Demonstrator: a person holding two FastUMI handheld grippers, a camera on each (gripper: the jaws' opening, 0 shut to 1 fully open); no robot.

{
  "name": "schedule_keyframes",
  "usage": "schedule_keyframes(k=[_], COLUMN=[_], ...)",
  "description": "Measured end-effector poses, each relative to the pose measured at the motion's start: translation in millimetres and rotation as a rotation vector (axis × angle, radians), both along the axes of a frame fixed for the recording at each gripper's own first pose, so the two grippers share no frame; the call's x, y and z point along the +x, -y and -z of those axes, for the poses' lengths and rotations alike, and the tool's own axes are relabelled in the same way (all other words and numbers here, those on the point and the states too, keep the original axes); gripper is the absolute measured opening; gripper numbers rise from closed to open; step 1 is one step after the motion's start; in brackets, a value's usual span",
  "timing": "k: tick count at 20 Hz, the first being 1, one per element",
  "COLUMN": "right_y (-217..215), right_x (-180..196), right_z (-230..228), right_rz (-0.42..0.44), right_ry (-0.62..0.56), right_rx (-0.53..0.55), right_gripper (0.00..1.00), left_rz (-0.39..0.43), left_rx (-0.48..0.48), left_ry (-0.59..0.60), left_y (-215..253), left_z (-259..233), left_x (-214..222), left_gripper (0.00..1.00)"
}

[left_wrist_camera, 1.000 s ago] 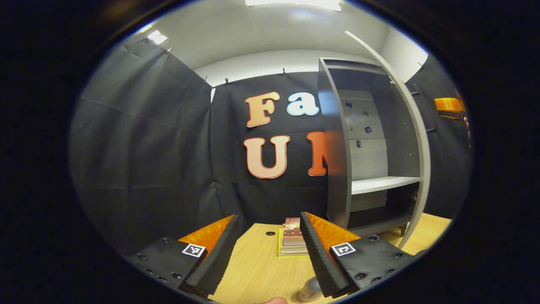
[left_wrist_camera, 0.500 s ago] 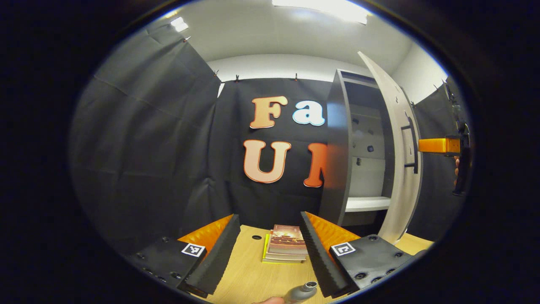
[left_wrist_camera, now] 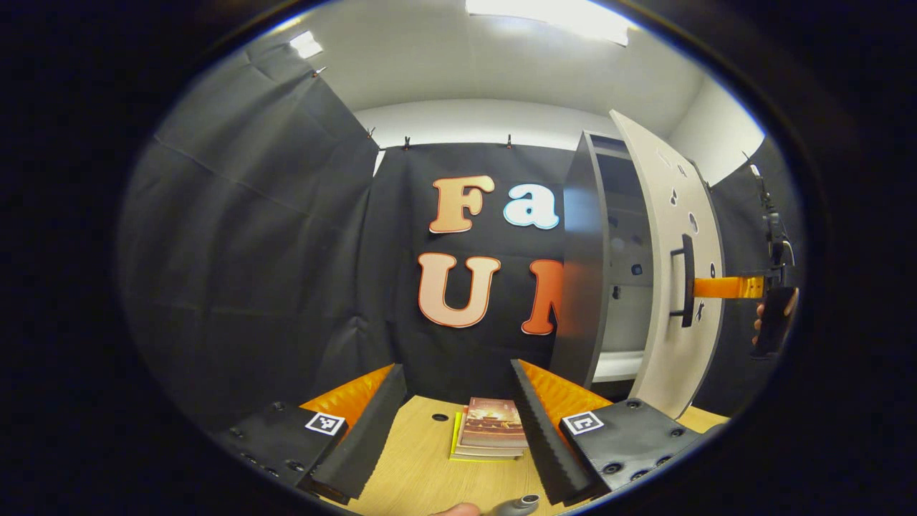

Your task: Open the cabinet door with the right hand, grasp the bottle in the cabinet with the left hand and place it on the coaster, then close the cabinet door with the right hand.

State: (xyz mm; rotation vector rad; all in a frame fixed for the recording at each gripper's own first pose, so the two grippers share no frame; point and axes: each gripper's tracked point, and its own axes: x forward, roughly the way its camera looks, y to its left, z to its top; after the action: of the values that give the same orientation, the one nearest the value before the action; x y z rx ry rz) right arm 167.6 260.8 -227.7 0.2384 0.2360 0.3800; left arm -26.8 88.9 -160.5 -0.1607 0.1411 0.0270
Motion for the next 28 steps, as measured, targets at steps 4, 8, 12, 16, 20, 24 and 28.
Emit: schedule_keyframes(k=[4, 8, 12, 16, 20, 24, 28], right_y=[-3.4, -6.5, -5.4, 23.4, 76.8, 136.0, 185.0], right_x=[5.2, 10.5, 9.1, -2.3, -42.7, -81.7, -110.8], right_z=[1.5, 3.0, 3.2, -14.3, -46.7, -80.5, -98.8], right_rz=[0.012, 0.008, 0.009, 0.033, 0.073, 0.13, 0.195], right_ry=[-0.016, -0.037, -0.069, -0.006, 0.038, 0.087, 0.111], right_rx=[-0.022, -0.043, -0.061, -0.106, -0.094, -0.121, -0.158], right_gripper=[0.87, 0.87, 0.87, 0.87, 0.86, 0.87, 0.87], left_rz=[-0.007, 0.074, 0.094, 0.172, 0.199, 0.21, 0.213], left_rx=[0.009, 0.019, 0.095, 0.075, 0.08, 0.09, 0.106], left_ry=[0.044, 0.085, 0.13, 0.173, 0.204, 0.222, 0.238], left_y=[-2.1, 31.2, 60.5, 109.7, 140.8, 164.2, 188.0], left_z=[-28.7, -57.6, -85.1, -103.6, -123.0, -135.5, -145.7], left_x=[9.6, 17.5, 25.1, 23.4, 21.4, 25.4, 32.7], left_gripper=[0.94, 0.94, 0.99, 0.92, 0.91, 0.91, 0.93])
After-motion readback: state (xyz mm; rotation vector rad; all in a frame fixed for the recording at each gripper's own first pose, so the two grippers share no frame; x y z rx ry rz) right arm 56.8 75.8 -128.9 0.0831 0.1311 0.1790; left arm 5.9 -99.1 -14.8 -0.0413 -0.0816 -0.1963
